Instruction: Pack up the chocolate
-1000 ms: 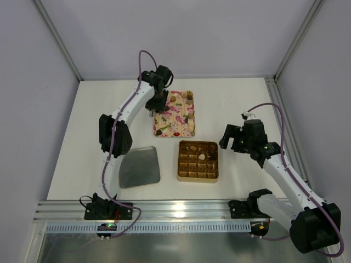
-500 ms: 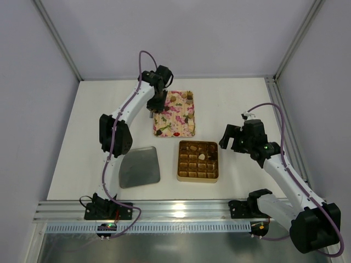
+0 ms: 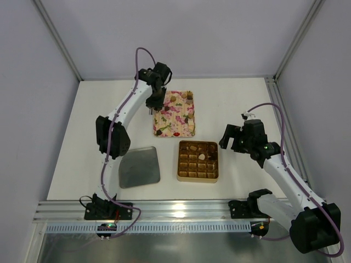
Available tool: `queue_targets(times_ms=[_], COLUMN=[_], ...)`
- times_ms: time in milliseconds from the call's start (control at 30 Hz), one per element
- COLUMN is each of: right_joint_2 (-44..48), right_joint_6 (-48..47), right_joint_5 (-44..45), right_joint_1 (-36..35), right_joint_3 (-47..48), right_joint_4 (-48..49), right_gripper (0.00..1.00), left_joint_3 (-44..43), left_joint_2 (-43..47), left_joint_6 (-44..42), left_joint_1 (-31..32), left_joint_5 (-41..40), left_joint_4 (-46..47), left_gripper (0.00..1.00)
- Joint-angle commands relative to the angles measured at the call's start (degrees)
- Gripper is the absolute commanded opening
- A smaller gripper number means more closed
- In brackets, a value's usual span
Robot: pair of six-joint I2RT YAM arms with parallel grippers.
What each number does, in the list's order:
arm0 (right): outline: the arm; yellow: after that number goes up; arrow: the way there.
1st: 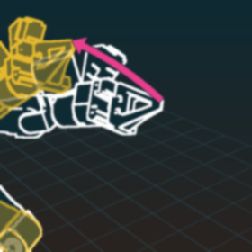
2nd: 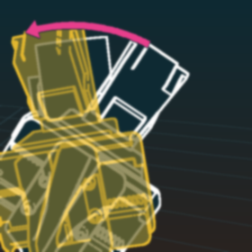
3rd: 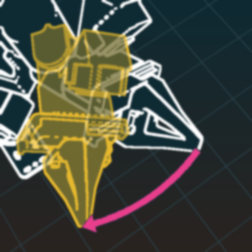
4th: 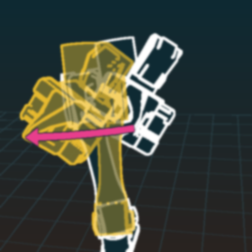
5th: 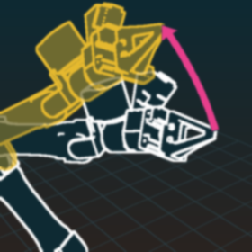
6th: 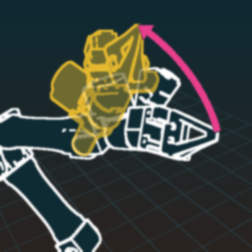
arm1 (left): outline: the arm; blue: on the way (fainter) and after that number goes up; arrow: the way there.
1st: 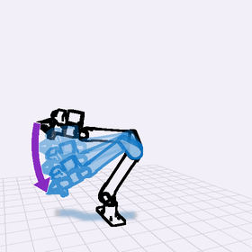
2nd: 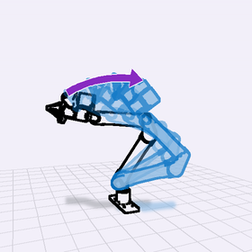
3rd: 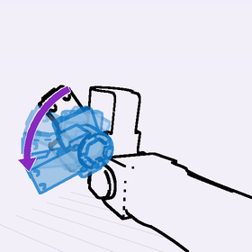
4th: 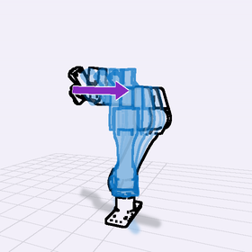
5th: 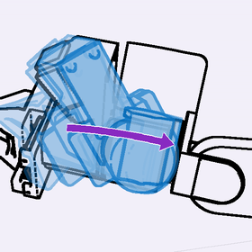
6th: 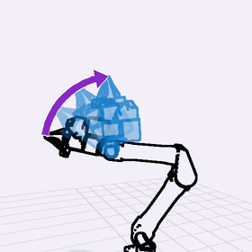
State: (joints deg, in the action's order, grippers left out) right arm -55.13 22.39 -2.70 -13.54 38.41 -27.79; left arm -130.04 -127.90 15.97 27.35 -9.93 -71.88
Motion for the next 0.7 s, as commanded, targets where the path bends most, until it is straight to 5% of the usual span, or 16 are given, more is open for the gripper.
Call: queue_targets(times_ms=[0, 367, 667], right_joint_2=[1.17, 1.96, 3.63], right_joint_6=[-0.07, 0.28, 0.72], right_joint_5=[0.41, 0.5, 1.2], right_joint_1=[-0.08, -0.08, -0.08], right_joint_3=[1.4, 1.49, 1.4], right_joint_4=[2.39, 2.21, 1.51], right_gripper=[1.0, 1.0, 1.0], left_joint_3=[-0.22, 5.76, 12.7], left_joint_2=[6.43, 13.2, 22.07], left_joint_6=[0.12, 1.43, 4.07], left_joint_1=[-0.37, 3.67, 13.59], left_joint_5=[1.05, 3.16, 2.47], left_joint_4=[-0.37, -0.37, -0.63], left_gripper=[0.26, 0.26, 0.27])
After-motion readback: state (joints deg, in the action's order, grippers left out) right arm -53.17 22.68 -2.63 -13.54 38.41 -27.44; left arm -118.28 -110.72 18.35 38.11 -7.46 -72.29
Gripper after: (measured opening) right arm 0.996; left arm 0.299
